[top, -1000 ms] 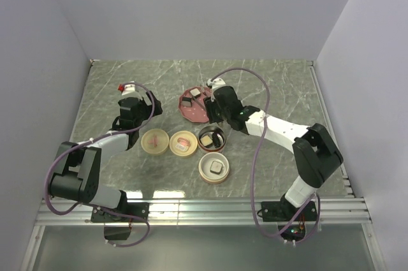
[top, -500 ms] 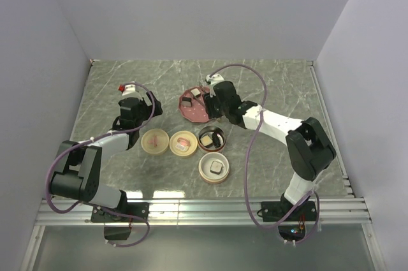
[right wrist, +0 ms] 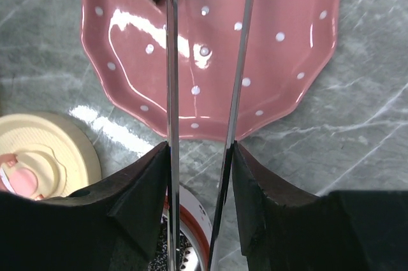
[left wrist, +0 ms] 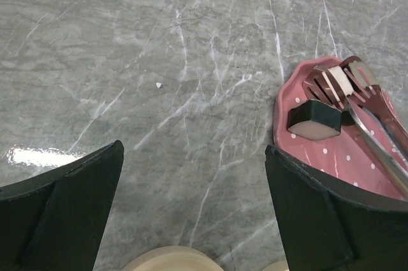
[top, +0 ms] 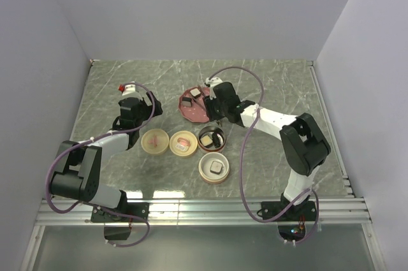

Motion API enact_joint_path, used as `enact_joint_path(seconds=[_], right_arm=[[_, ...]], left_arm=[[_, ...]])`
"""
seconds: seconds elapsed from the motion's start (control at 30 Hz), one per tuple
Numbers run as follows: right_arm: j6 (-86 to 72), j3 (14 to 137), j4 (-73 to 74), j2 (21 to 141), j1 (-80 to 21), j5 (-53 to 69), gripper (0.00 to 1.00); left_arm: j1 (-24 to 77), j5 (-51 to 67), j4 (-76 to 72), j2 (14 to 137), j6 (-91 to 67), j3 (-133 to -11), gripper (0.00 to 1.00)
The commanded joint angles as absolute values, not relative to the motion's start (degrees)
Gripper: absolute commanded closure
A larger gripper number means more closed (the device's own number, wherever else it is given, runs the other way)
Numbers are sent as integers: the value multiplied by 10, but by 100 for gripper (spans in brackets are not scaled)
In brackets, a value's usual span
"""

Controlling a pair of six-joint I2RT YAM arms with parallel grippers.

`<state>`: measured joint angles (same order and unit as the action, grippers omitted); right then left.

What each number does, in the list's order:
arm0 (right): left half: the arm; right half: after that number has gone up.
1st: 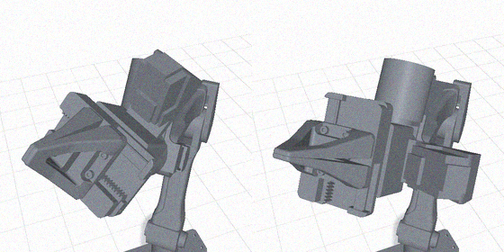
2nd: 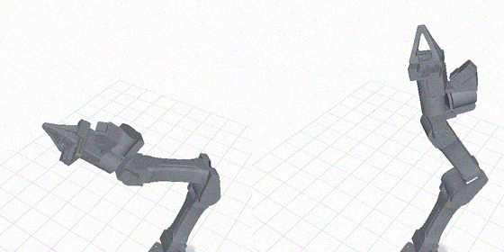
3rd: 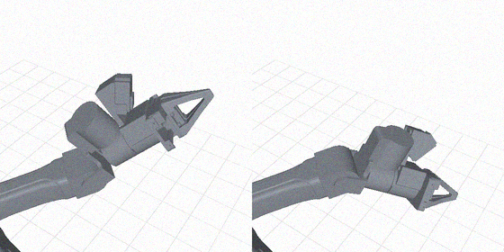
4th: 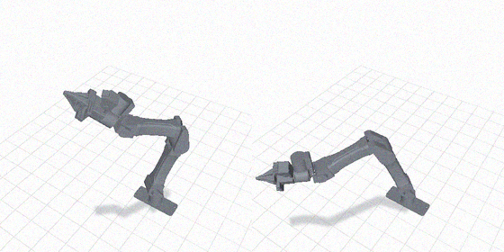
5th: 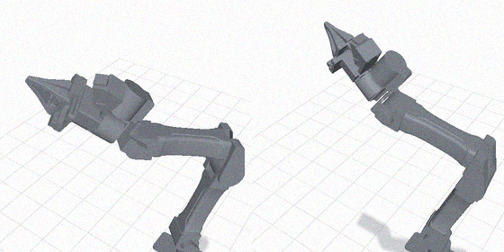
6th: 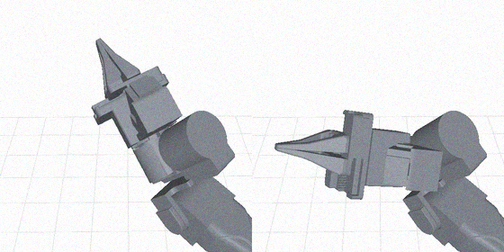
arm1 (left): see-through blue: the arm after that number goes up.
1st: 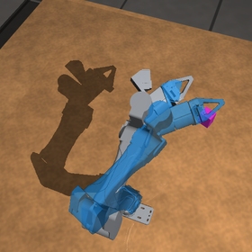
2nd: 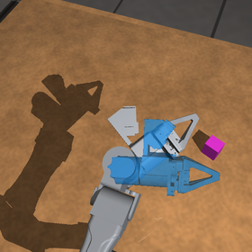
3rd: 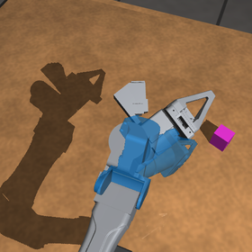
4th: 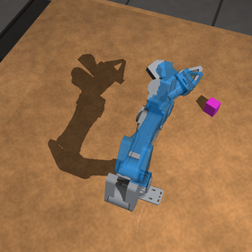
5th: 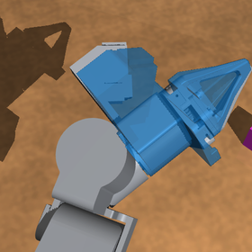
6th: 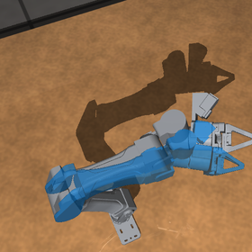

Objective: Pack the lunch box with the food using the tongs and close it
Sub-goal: Pick up the food using the clamp

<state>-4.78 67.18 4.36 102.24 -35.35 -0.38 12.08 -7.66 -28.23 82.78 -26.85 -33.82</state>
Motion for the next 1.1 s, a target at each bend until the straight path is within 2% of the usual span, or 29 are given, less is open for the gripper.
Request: enact_joint_path(seconds=[0.0, 0.13, 0.23, 0.27, 0.4, 0.8, 1.07], right_arm=[[-39, 701, 45, 1025, -351, 11, 50], [-36, 701, 48, 1029, -352, 7, 53], [-37, 711, 58, 1035, -350, 3, 69], [-40, 714, 62, 1035, -351, 1, 78], [-48, 710, 58, 1027, -351, -18, 88], [-69, 633, 45, 903, -352, -69, 89], [-105, 482, 33, 735, -371, -69, 89]], left_arm=[[119, -67, -305, 830, -275, -359, 0], [119, -67, -306, 828, -275, -358, 0], [119, -67, -305, 826, -276, -357, 1], [119, -67, -305, 825, -275, -357, 1], [119, -69, -306, 824, -277, -356, 1], [119, -67, -307, 825, -276, -356, 0], [119, -64, -307, 829, -275, -359, 1]])
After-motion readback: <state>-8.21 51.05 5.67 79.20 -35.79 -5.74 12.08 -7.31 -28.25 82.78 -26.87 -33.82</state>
